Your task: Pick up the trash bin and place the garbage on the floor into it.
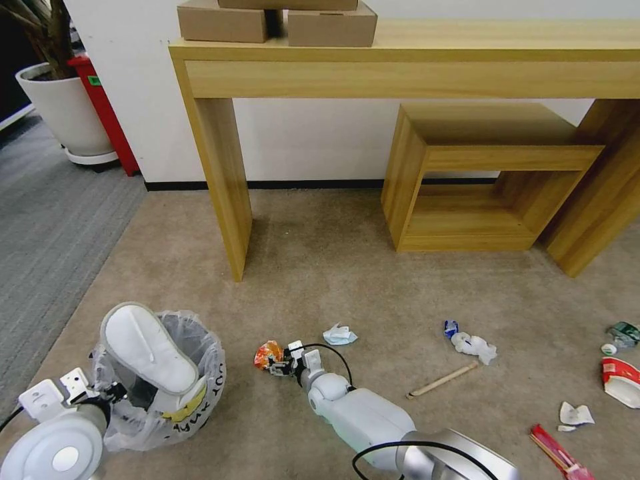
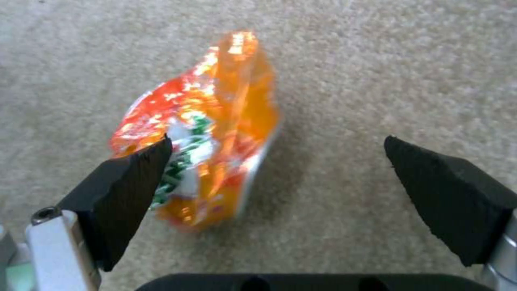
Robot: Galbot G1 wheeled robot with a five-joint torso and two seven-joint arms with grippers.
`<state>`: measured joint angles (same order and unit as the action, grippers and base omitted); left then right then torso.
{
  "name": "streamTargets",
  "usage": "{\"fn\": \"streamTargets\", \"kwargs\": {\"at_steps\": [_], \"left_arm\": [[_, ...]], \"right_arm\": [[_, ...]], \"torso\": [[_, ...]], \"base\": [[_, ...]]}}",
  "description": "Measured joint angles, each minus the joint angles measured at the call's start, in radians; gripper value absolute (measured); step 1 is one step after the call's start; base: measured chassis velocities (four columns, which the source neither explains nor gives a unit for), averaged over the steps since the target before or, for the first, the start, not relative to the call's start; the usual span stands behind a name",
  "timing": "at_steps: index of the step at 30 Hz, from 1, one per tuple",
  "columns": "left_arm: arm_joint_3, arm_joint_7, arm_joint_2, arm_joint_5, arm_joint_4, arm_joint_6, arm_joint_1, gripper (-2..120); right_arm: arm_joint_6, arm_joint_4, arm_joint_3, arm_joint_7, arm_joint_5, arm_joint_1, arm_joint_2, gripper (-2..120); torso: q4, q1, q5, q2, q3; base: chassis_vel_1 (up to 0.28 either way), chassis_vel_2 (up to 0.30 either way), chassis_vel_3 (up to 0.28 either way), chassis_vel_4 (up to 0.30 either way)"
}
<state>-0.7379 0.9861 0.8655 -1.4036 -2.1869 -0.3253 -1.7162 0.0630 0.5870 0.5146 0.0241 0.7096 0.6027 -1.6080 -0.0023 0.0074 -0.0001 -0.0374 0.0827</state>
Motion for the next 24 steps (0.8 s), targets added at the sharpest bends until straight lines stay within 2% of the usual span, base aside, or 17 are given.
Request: {"fn": "streamTargets", "kwargs": {"at_steps": [6,10,14,18,19,22,23,24], "left_arm": [[0.000,0.000,0.005,0.006,-0.004,-0.001,-0.007,0],[0.003,0.000,0.013,0.013,-0.012,-0.001,-0.012,0],[0.005,0.000,0.017,0.017,-0.015,-0.002,-0.014,0],[0.005,0.001,0.020,0.020,-0.022,-0.002,-0.016,0],[0.005,0.001,0.020,0.020,-0.022,-0.002,-0.016,0],[0.002,0.001,0.024,0.025,-0.029,-0.002,-0.023,0],[0.002,0.001,0.024,0.025,-0.029,-0.002,-0.023,0],[0.002,0.001,0.026,0.028,-0.031,-0.002,-0.026,0]], "right_arm": [[0.023,-0.001,0.006,-0.045,0.008,0.003,0.000,99],[0.031,-0.001,0.013,-0.066,0.017,0.010,0.000,82],[0.030,-0.001,0.013,-0.074,0.017,0.015,0.000,78],[0.031,-0.001,0.011,-0.086,0.032,0.018,0.000,61],[0.031,-0.001,0.011,-0.086,0.032,0.018,0.000,61],[0.031,0.002,0.008,-0.088,0.040,0.017,0.000,45],[0.031,0.002,0.008,-0.088,0.040,0.017,0.000,45],[0.031,0.005,0.007,-0.084,0.043,0.016,0.000,40]], "torso": [[0.0001,0.000,0.0000,0.000,0.000],[0.0000,0.000,0.0000,0.000,0.000],[0.0000,0.000,0.0000,0.000,0.000],[0.0000,0.000,0.0001,0.000,0.000],[0.0000,0.000,0.0001,0.000,0.000],[0.0000,0.000,0.0001,0.000,0.000],[0.0000,0.000,0.0001,0.000,0.000],[0.0000,0.000,0.0001,0.000,0.000]], "base": [[0.000,0.000,0.000,0.000],[0.000,0.000,0.000,0.000],[0.000,0.000,0.000,0.000],[0.000,0.000,0.000,0.000],[0.000,0.000,0.000,0.000],[0.000,0.000,0.000,0.000],[0.000,0.000,0.000,0.000],[0.000,0.000,0.000,0.000]]}}
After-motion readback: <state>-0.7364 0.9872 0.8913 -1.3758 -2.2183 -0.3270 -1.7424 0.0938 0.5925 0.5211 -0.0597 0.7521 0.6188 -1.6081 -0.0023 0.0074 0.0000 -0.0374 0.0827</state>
